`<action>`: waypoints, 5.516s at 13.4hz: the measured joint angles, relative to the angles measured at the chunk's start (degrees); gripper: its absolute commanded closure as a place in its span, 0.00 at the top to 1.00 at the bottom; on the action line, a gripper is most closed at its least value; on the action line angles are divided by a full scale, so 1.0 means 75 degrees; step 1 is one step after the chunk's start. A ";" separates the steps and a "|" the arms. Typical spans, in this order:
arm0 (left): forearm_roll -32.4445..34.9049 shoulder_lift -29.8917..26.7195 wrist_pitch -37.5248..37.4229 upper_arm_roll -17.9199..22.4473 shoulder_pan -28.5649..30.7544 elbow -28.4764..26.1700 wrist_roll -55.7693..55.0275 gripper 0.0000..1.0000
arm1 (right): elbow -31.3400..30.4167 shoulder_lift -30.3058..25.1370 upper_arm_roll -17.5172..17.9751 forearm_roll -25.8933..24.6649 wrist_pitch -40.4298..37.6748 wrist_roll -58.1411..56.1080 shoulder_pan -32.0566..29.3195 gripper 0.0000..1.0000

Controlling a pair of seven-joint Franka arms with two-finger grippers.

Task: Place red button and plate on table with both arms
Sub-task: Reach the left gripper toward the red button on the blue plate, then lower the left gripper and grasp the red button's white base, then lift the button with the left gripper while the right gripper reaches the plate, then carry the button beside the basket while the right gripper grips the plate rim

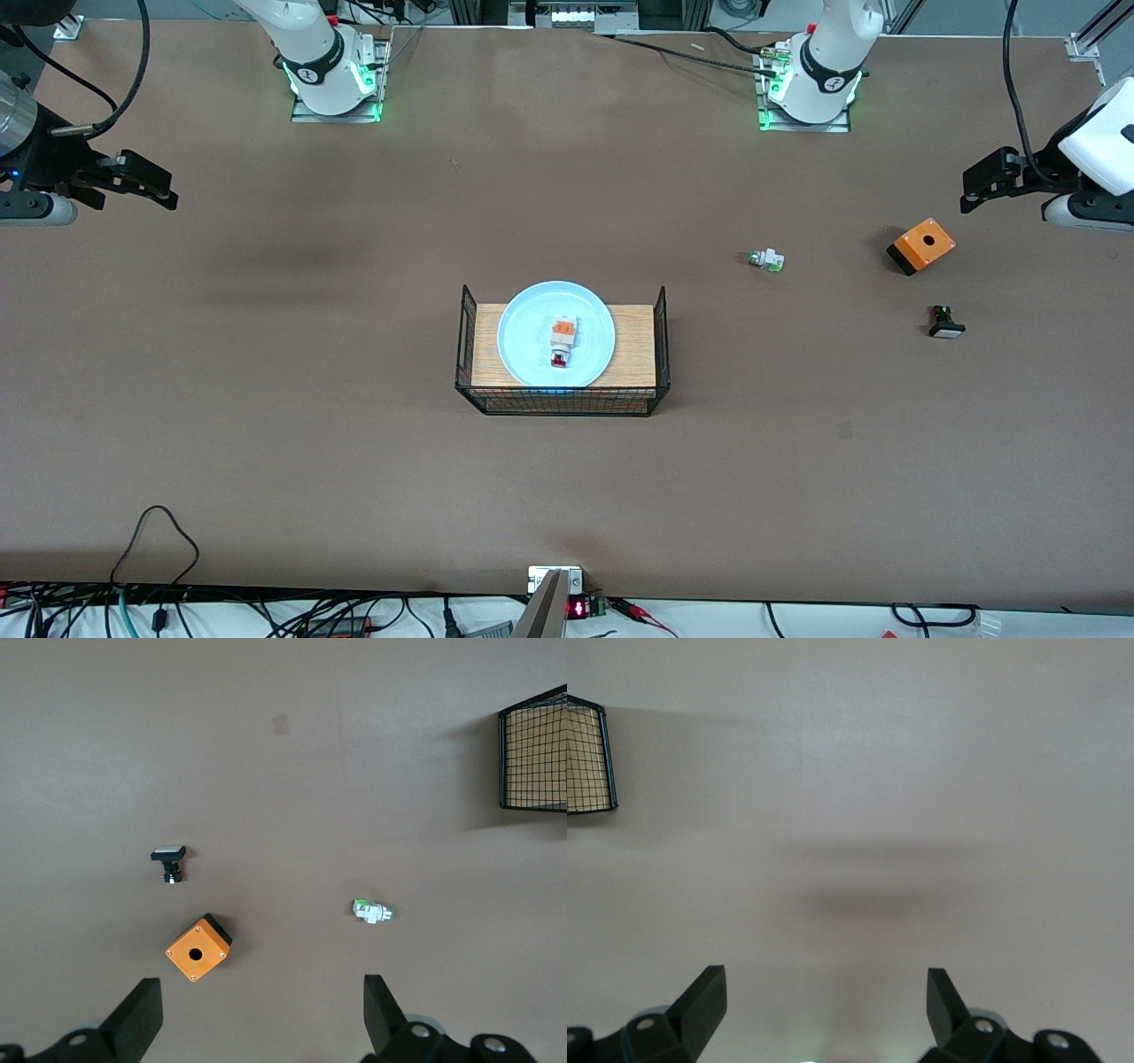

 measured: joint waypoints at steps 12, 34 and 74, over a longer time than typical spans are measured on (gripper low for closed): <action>-0.0892 0.0525 -0.0071 -0.0174 -0.0243 0.0267 0.0004 1.00 | 0.0000 0.0000 -0.0001 0.0000 0.0000 0.0000 0.0000 1.00; 0.1637 0.5090 0.5425 -0.0320 -0.5127 0.2515 -0.6554 1.00 | -0.0033 0.0161 -0.0014 -0.0001 0.0221 0.0016 -0.0034 1.00; 0.0782 0.3416 0.6223 -0.0109 -0.0380 -0.2095 0.0020 0.19 | 0.1921 0.4498 0.0170 0.1163 0.3626 1.1701 0.4645 0.94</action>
